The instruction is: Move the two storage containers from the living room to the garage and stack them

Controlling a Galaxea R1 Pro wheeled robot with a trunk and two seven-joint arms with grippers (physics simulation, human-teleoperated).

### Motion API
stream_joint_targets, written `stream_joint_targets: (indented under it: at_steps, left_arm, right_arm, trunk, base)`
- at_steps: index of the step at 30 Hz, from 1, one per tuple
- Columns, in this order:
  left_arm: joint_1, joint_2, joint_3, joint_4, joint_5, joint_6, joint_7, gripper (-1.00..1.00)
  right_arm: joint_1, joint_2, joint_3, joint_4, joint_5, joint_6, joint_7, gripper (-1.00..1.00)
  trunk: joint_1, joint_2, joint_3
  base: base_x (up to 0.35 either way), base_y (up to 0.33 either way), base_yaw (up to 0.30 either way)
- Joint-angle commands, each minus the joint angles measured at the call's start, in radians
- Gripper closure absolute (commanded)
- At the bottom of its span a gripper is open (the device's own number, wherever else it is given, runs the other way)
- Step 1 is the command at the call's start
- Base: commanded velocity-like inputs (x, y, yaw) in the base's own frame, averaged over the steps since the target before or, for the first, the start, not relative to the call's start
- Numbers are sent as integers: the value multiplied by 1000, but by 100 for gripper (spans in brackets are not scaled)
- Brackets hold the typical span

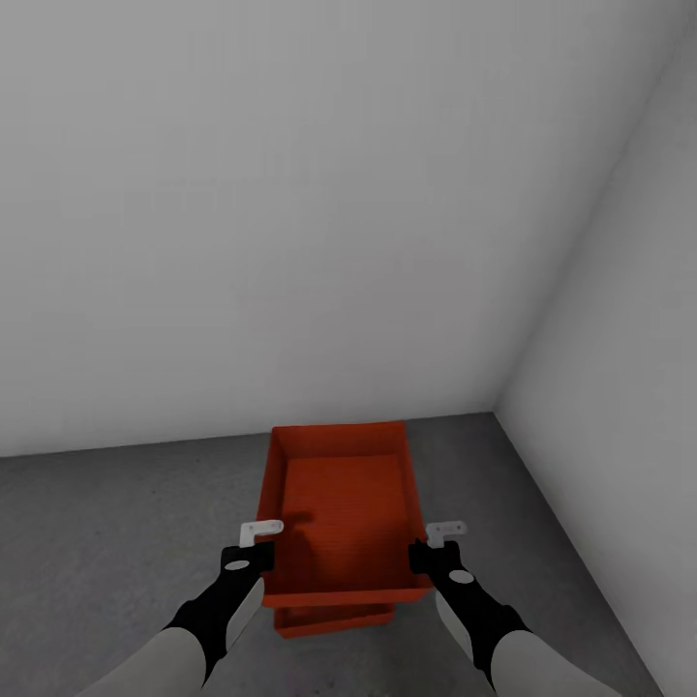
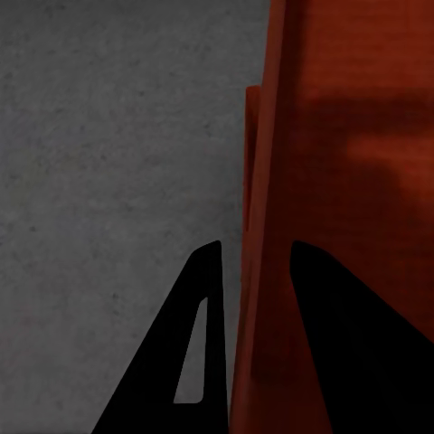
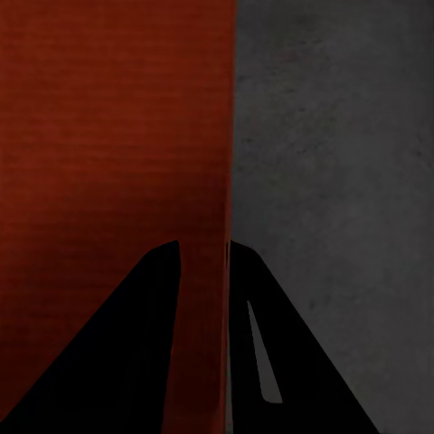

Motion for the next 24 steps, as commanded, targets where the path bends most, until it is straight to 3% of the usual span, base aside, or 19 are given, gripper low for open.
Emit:
stream_joint_targets:
  at_steps: [1,24]
  left_arm:
    - [-1,20,41,-7,0,-4,10,100]
    - [-1,19,43,-9,2,-1,9,100]
  right_arm:
    - [-1,-2,-5,3,-52,-1,-5,100]
    - [-1,-3,-7,3,-50,-3,-5,100]
  trunk:
    - [1,-2,-2]
    - [1,-2,-2]
  base:
    - [0,0,0]
    - [0,0,0]
